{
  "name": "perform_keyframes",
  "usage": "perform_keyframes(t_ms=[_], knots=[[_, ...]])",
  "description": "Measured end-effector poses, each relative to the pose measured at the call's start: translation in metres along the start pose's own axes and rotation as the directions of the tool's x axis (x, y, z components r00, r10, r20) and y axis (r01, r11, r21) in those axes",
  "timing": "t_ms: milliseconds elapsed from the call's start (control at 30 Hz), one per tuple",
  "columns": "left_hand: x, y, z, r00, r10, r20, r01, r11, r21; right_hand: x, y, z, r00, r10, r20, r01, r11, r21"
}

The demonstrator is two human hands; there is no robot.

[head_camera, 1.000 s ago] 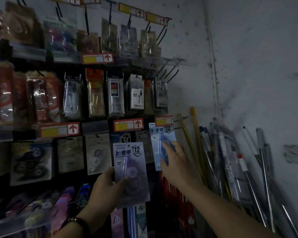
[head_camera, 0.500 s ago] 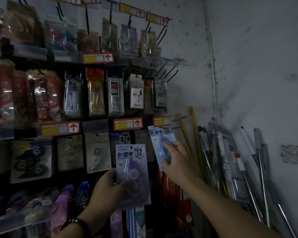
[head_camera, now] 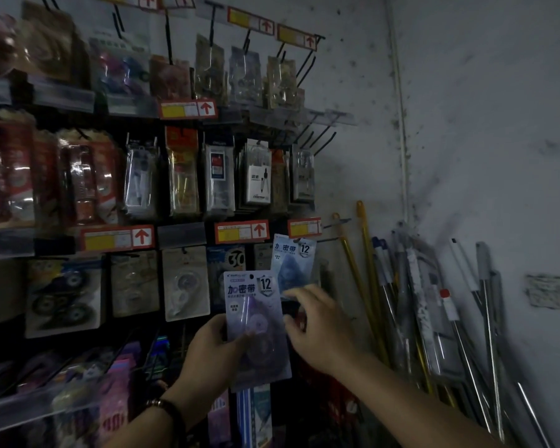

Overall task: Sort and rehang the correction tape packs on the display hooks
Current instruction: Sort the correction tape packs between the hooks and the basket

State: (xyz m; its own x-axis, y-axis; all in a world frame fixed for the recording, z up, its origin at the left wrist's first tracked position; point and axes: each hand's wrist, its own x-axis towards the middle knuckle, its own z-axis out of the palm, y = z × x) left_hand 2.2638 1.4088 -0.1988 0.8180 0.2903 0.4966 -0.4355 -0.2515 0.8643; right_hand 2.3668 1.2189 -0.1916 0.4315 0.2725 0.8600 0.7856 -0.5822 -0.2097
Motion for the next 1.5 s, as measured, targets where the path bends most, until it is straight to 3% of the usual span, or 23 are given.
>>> perform_keyframes(t_ms=[100,233,400,567,800,1133,1500], knots=[[-0.003,0.004,0.01,1.0,-0.004,0.024,0.005,1.0,-0.028,-0.031,-0.012,0.0,0.993,-0.113,0.045,0.111,0.992,0.052],[-0.007,0.008,0.024,0.999,0.01,0.043,-0.008,0.998,-0.058,-0.048,-0.015,0.004,0.996,-0.079,0.035,0.075,0.993,0.086],[-0.013,0.017,0.022,0.995,-0.01,0.099,-0.005,0.989,0.146,-0.042,-0.008,-0.002,1.0,0.0,-0.021,0.001,0.997,0.073],[-0.013,0.02,0.003,0.98,0.115,0.161,-0.186,0.813,0.551,-0.025,0.013,-0.016,0.995,0.095,0.006,-0.095,0.995,-0.029],[-0.005,0.017,-0.012,0.964,0.124,0.235,-0.26,0.61,0.748,-0.005,0.02,-0.017,0.989,0.142,-0.037,-0.145,0.987,-0.073],[-0.007,0.018,-0.011,0.949,0.087,0.303,-0.311,0.405,0.86,0.016,0.029,-0.005,0.99,0.134,-0.045,-0.139,0.981,-0.134],[-0.009,0.016,-0.008,0.937,0.071,0.341,-0.338,0.415,0.844,0.035,0.023,-0.01,0.987,0.149,-0.065,-0.155,0.982,-0.106]])
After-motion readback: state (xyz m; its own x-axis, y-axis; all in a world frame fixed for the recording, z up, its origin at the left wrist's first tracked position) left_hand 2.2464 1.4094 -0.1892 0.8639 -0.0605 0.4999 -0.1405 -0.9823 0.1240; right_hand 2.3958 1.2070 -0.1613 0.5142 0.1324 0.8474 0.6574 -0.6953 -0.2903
